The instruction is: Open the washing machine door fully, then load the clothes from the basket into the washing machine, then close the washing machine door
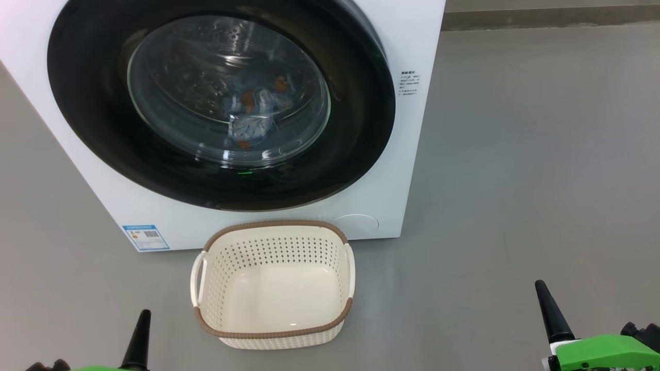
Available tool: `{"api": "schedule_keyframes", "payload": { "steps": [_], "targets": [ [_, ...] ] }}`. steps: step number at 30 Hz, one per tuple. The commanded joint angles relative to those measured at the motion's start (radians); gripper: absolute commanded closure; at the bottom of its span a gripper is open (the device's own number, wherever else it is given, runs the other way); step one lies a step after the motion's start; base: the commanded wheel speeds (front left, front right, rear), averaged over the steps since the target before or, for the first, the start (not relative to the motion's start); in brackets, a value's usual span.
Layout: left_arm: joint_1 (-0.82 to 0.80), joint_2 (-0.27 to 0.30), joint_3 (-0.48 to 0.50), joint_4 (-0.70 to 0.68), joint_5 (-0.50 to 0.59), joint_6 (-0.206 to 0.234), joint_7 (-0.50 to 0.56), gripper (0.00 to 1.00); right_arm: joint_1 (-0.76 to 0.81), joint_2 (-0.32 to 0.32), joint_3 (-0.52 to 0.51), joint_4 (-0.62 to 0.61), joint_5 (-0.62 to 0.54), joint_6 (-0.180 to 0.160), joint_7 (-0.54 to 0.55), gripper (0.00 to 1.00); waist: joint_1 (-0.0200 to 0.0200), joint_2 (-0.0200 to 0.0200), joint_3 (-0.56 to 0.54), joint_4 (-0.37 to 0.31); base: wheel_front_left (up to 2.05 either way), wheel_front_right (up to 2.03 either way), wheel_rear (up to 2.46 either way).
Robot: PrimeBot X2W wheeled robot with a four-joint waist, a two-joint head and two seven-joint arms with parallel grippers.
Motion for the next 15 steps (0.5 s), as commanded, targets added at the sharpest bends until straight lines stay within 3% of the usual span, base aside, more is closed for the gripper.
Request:
{"api": "schedule_keyframes", "payload": {
  "steps": [1,15],
  "targets": [
    [-0.050,0.013,0.031,-0.018,-0.025,-0.002,0.011,1.00,-0.044,-0.003,0.012,-0.032,0.029,-0.001,0.009,1.00,0.0000,0.0000,0.000,0.000,0.00,0.00,0.00],
    [-0.071,0.008,0.045,-0.012,-0.152,-0.002,0.050,1.00,-0.051,0.001,0.006,-0.048,0.159,-0.001,0.048,1.00,0.0000,0.0000,-0.003,0.004,0.00,0.00,0.00]
  ]
}}
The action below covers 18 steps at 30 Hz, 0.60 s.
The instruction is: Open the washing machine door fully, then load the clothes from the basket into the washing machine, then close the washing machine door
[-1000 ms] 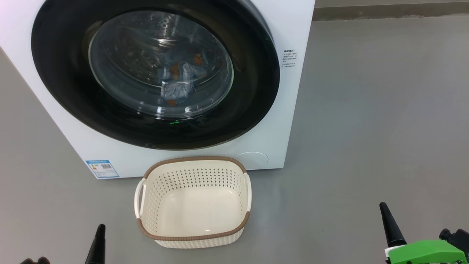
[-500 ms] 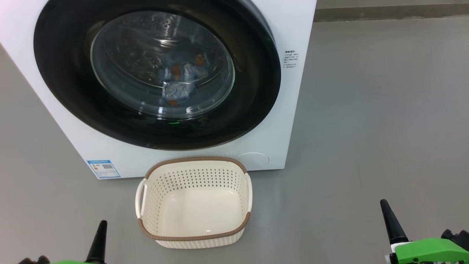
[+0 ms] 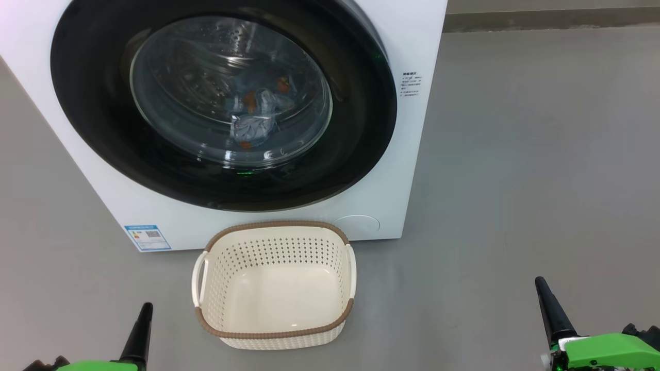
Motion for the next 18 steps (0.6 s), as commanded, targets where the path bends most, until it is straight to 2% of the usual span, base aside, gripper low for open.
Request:
{"api": "schedule_keyframes", "payload": {
  "steps": [1,18],
  "targets": [
    [-0.050,0.012,0.035,-0.018,-0.027,-0.002,0.010,1.00,-0.051,-0.003,0.012,-0.033,0.035,-0.001,0.010,1.00,0.0000,0.0000,0.000,0.000,0.00,0.00,0.00],
    [-0.077,0.005,0.054,-0.011,-0.193,-0.003,0.060,1.00,-0.060,0.003,0.003,-0.055,0.206,-0.001,0.061,1.00,0.0000,0.0000,-0.004,0.005,0.00,0.00,0.00]
  ]
}}
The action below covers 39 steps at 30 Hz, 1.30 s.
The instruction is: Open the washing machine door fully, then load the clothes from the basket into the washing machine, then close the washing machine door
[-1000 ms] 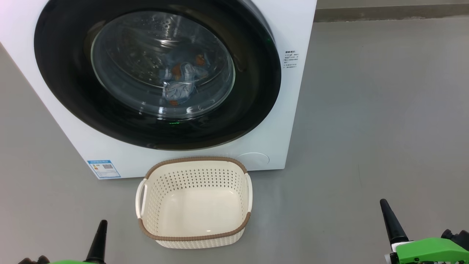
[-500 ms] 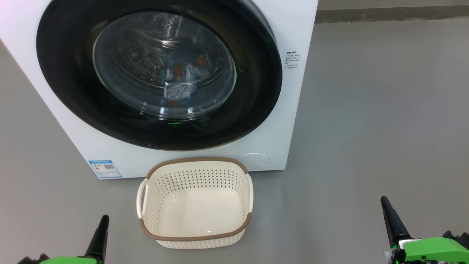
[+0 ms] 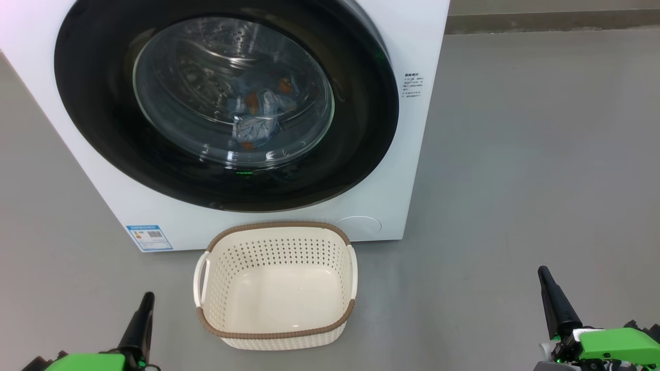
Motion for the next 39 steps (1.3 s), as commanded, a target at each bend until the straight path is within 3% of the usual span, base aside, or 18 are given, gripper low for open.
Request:
{"api": "schedule_keyframes", "payload": {
  "steps": [1,39],
  "targets": [
    [-0.052,0.010,0.037,-0.017,-0.030,-0.003,0.011,1.00,-0.045,-0.003,0.021,-0.034,0.034,-0.001,0.015,1.00,0.0000,0.0000,0.000,0.001,0.00,0.00,0.00],
    [-0.053,0.008,0.040,-0.017,-0.033,-0.003,0.014,1.00,-0.045,-0.003,0.021,-0.035,0.039,-0.001,0.016,1.00,0.0000,0.0000,0.000,0.001,0.00,0.00,0.00]
  ]
}}
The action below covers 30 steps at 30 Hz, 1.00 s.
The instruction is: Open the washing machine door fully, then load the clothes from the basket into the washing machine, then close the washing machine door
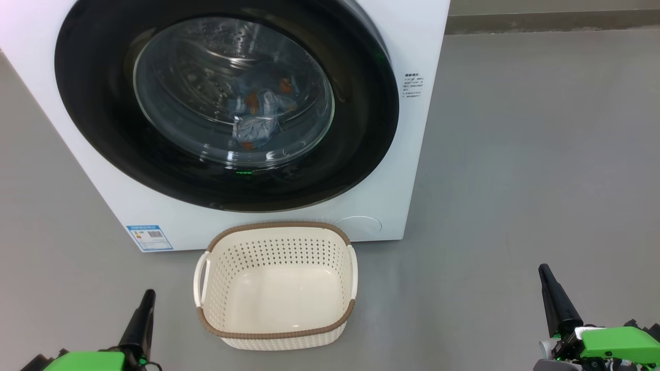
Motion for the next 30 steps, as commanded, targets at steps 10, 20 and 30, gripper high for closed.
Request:
{"api": "schedule_keyframes", "payload": {
  "steps": [10,20,30],
  "targets": [
    [-0.042,0.013,0.036,-0.018,-0.008,-0.003,0.005,1.00,-0.041,-0.004,0.023,-0.030,0.004,0.001,0.008,1.00,0.0000,0.0000,0.000,0.000,0.00,0.00,0.00],
    [-0.042,0.013,0.036,-0.018,-0.008,-0.003,0.005,1.00,-0.041,-0.004,0.023,-0.030,0.004,0.001,0.008,1.00,0.0000,0.0000,0.000,0.000,0.00,0.00,0.00],
    [-0.042,0.013,0.037,-0.018,-0.007,-0.003,0.006,1.00,-0.041,-0.004,0.023,-0.030,0.004,0.001,0.008,1.00,0.0000,0.0000,0.000,0.000,0.00,0.00,0.00]
  ]
}}
